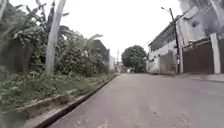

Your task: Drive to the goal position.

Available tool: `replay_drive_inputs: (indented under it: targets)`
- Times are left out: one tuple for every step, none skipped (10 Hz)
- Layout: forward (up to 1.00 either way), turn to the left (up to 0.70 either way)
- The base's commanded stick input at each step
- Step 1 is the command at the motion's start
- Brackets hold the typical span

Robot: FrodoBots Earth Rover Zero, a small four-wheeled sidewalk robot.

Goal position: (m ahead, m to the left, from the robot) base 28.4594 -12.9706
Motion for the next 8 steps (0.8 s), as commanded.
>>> replay_drive_inputs:
  targets:
    - [0.70, 0.00]
    - [0.70, 0.00]
    - [0.70, 0.00]
    - [0.70, 0.00]
    - [0.70, 0.00]
    - [0.70, 0.00]
    - [0.70, -0.18]
    - [0.70, -0.34]
